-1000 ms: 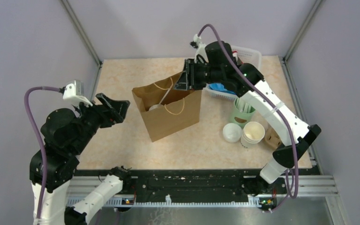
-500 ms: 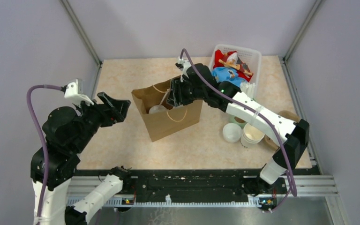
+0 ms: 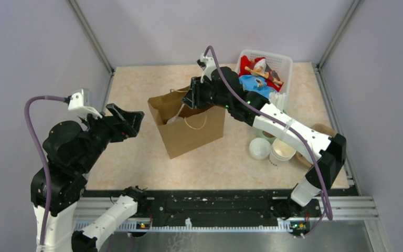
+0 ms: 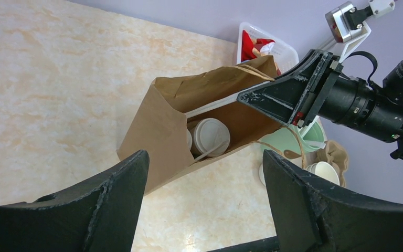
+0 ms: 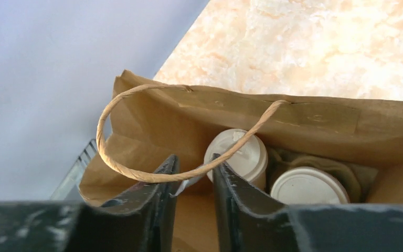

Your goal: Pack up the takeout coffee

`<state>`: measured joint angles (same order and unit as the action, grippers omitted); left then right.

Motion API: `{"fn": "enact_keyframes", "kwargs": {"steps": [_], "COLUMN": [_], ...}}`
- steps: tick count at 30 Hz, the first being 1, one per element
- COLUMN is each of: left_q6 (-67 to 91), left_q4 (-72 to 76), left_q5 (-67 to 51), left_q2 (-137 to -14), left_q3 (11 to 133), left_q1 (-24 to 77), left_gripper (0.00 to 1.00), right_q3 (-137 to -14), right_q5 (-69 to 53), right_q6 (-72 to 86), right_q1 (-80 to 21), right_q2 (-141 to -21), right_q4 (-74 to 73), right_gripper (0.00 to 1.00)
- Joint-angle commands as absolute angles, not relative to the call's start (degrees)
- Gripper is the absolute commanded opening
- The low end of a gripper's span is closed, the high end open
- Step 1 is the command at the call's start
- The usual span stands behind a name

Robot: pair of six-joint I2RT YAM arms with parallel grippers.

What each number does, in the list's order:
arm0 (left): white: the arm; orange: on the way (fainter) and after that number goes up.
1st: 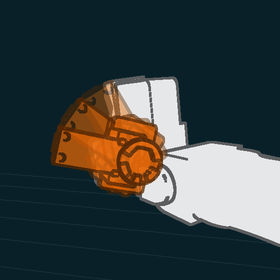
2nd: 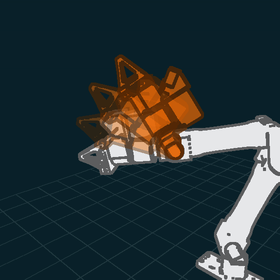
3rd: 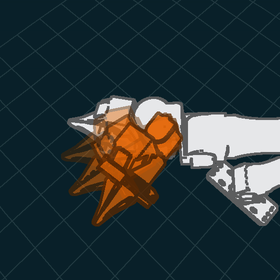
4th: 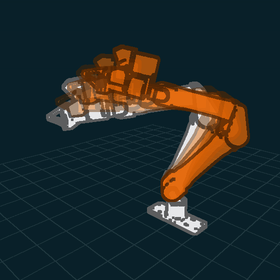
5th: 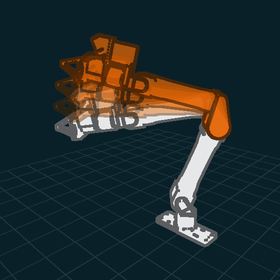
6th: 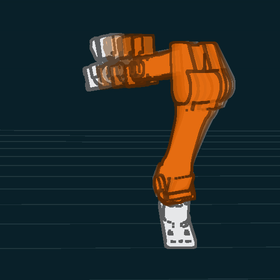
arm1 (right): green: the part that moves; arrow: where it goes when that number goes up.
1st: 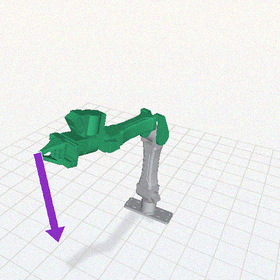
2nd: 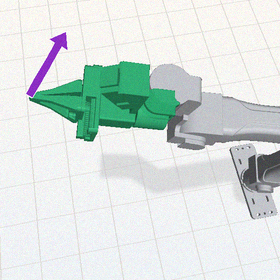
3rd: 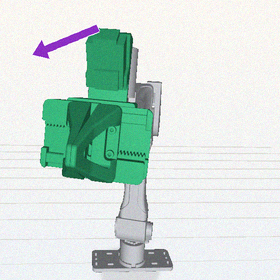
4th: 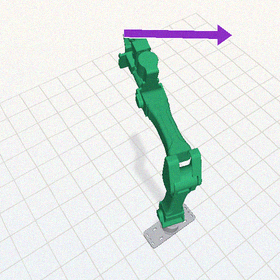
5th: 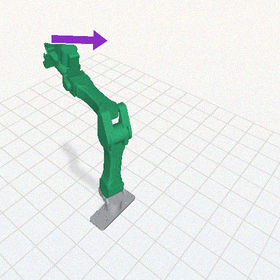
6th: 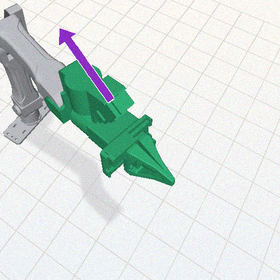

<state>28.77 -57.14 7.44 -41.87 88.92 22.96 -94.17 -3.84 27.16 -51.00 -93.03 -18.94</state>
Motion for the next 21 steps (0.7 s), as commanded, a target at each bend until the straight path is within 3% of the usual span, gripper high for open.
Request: {"fn": "enact_keyframes", "kwargs": {"steps": [1,4,9,10,14,18,21], "left_q6": [27.45,27.29,27.16,27.16,27.54,28.07,28.38], "left_q4": [-55.43,-55.05,-54.71,-54.67,-54.29,-53.82,-53.62], "left_q5": [8.05,7.86,7.89,7.9,7.9,7.83,7.87], "left_q2": [-41.75,-41.91,-41.88,-41.81,-41.43,-41.11,-40.88], "left_q3": [89.16,88.8,88.4,88.16,87.12,86.27,85.99], "left_q1": [22.94,22.94,22.93,22.94,22.93,22.94,22.94], "left_gripper": [0.86,0.86,0.86,0.86,0.86,0.86,0.86], "right_q3": [-95.17,-96.81,-101.17,-100.49,-96.21,-95.62,-98.31], "right_q5": [-1.07,-0.26,-4.11,-5.71,-11.83,-12.03,-8.87], "right_q6": [27.27,27.55,35.64,38.0,49.53,50.62,47.43], "right_q1": [-51.68,-51.64,-50.82,-50.27,-47.44,-47.11,-46.83], "right_q2": [-92.93,-93.66,-93.59,-92.78,-90.27,-90.53,-92.01], "right_q4": [-15.59,-16.13,-20.84,-20.57,-16.42,-18.97,-27.9], "right_gripper": [0.26,0.21,0.0,0.0,0.0,0.01,0.19]}}
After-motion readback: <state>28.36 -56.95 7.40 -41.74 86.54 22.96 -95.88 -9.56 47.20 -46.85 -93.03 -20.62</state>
